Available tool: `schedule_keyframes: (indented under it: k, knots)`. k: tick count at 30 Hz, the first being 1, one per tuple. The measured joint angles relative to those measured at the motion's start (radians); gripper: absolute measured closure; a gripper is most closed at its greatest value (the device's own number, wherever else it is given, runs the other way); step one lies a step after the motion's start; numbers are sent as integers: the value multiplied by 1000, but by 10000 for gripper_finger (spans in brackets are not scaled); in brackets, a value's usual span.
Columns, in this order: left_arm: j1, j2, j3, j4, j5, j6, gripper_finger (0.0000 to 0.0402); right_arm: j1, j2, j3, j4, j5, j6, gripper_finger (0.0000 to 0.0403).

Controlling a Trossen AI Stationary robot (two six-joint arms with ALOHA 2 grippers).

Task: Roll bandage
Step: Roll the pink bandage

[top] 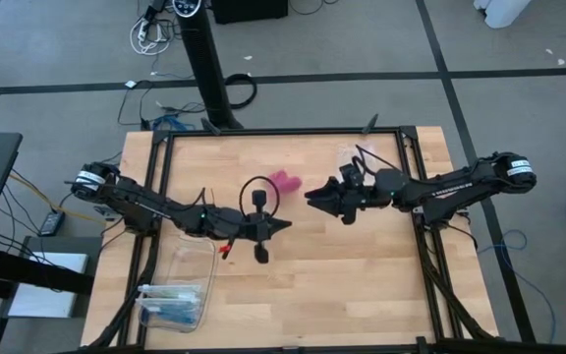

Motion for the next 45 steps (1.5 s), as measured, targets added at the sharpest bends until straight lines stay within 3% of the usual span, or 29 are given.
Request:
schedule_keyframes:
  k: [10, 15, 19, 22, 24, 29, 34, 40, 45]
  knots:
    - [11, -3, 0, -28, -75, -69, 401, 24, 0, 0, -92, -68, -130, 183]
    - [49, -3, 0, -106, -29, -151, 401, -6, 0, 0, -282, 5, -230, 183]
    - [100, -3, 0, -135, 54, -218, 401, -82, 0, 0, -472, 129, -279, 184]
    - [145, -3, 0, -137, 163, -259, 401, -157, 8, 0, -571, 227, -315, 191]
    - [178, -3, 0, -137, 251, -279, 401, -216, 31, -1, -589, 240, -332, 199]
    - [243, -3, 0, -121, 422, -301, 401, -325, 148, -1, -546, 195, -353, 207]
    - [305, -4, -3, -107, 528, -305, 401, -407, 313, -1, -366, 170, -353, 182]
    - [388, -4, -142, 232, 744, -408, 401, -494, 479, -1, -136, 141, -305, 139]
    - [447, -4, -225, 390, 790, -483, 401, -527, 610, 51, -79, 78, -262, 123]
